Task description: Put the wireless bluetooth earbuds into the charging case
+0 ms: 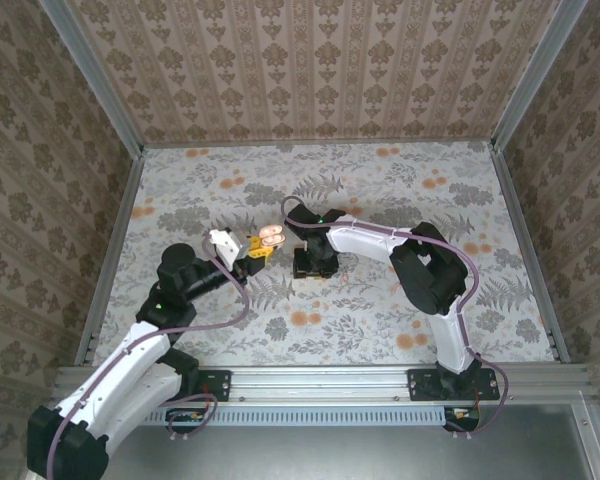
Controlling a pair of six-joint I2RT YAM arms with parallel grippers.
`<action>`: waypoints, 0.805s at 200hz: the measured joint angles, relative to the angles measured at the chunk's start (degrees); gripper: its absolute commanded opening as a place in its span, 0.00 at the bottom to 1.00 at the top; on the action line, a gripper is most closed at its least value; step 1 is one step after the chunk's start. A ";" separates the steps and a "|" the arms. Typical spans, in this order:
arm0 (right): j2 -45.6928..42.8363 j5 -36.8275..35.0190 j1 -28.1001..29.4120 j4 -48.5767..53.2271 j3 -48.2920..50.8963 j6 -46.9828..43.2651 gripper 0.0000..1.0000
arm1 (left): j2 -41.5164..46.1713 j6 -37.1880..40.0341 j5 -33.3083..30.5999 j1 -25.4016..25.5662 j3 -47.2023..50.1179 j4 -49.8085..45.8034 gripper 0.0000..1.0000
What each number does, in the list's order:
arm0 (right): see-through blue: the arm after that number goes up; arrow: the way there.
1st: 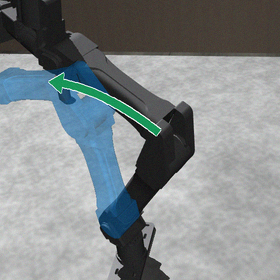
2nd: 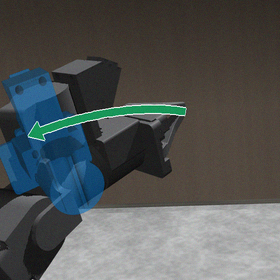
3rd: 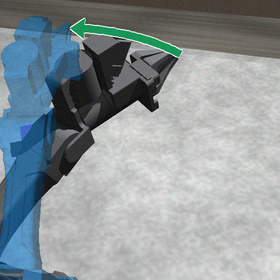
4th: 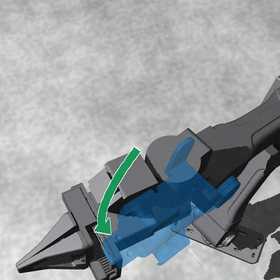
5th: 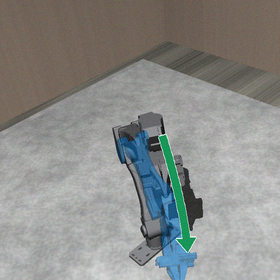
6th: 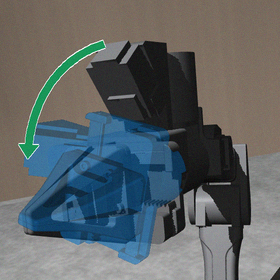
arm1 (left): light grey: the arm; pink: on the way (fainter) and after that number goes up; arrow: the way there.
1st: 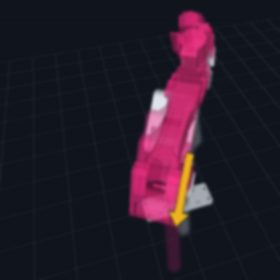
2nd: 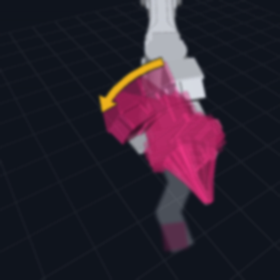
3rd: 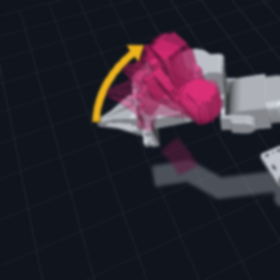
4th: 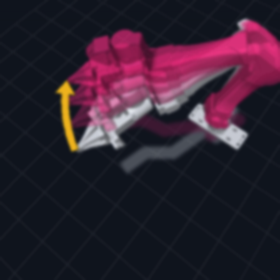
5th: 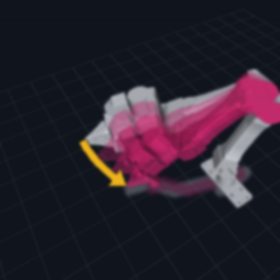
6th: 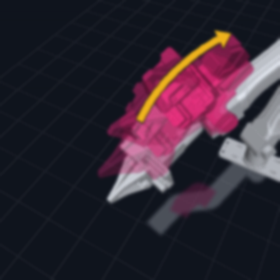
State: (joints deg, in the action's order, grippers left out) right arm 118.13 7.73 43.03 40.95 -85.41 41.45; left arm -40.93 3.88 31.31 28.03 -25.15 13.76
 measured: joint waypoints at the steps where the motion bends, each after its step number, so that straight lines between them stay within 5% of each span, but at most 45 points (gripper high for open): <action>1: 0.00 0.00 0.00 0.00 0.00 0.13 0.43 | 0.00 0.00 0.00 0.00 0.00 0.00 0.00; 161: 3.37 -0.68 0.00 1.90 -4.35 0.57 0.39 | 2.82 0.42 -0.04 -0.07 0.11 -1.84 0.00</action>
State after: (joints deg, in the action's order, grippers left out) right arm 121.49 7.05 43.03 42.85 -89.76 42.02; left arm -38.11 4.29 31.27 27.97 -25.04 11.92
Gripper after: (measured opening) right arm 0.397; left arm 0.158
